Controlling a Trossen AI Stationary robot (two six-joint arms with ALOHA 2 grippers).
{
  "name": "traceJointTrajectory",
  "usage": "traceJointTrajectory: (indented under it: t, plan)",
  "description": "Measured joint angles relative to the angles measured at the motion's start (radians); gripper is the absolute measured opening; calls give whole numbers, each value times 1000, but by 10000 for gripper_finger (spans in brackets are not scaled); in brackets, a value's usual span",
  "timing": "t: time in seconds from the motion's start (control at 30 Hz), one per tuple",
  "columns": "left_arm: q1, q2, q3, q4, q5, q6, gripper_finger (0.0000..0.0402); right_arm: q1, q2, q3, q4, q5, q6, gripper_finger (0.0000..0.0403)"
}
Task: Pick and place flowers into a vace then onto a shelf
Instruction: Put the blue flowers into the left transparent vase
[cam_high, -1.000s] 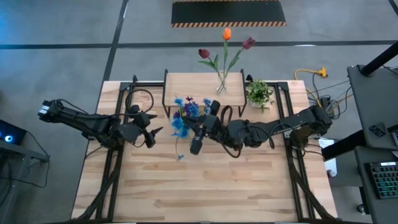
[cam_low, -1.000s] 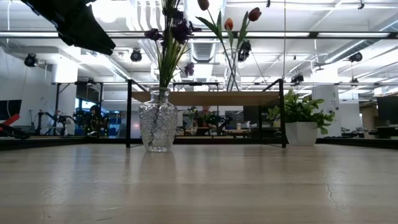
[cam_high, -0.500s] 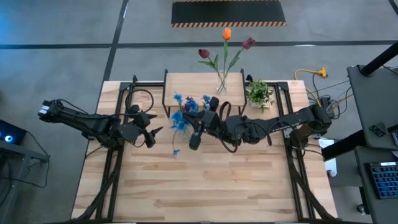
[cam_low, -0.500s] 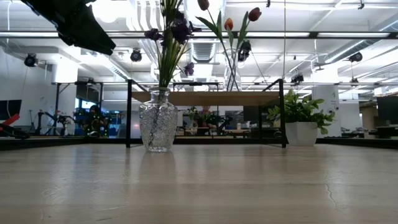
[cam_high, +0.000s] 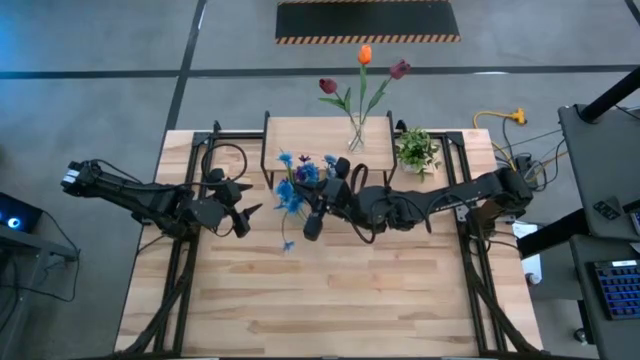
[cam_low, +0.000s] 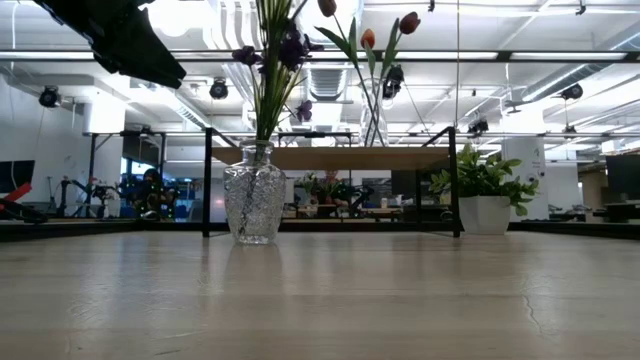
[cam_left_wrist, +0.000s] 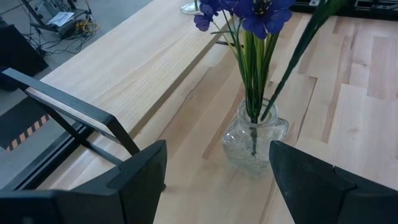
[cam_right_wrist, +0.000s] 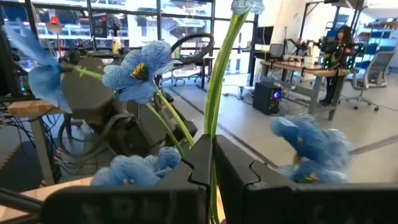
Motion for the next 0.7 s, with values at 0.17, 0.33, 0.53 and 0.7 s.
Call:
traceJointTrajectory:
  t: [0.17,0.33,0.53,0.7]
  plan:
    - [0,0,0,0,0,0,267,0,0,-21,1,-1,22,8]
    - [0,0,0,0,0,0,267,0,0,-32,0,-16,22,8]
    - [0,0,0,0,0,0,267,-1,0,-75,3,-31,46,8]
    - [0,0,0,1,0,0,267,-4,0,-91,22,-47,49,8]
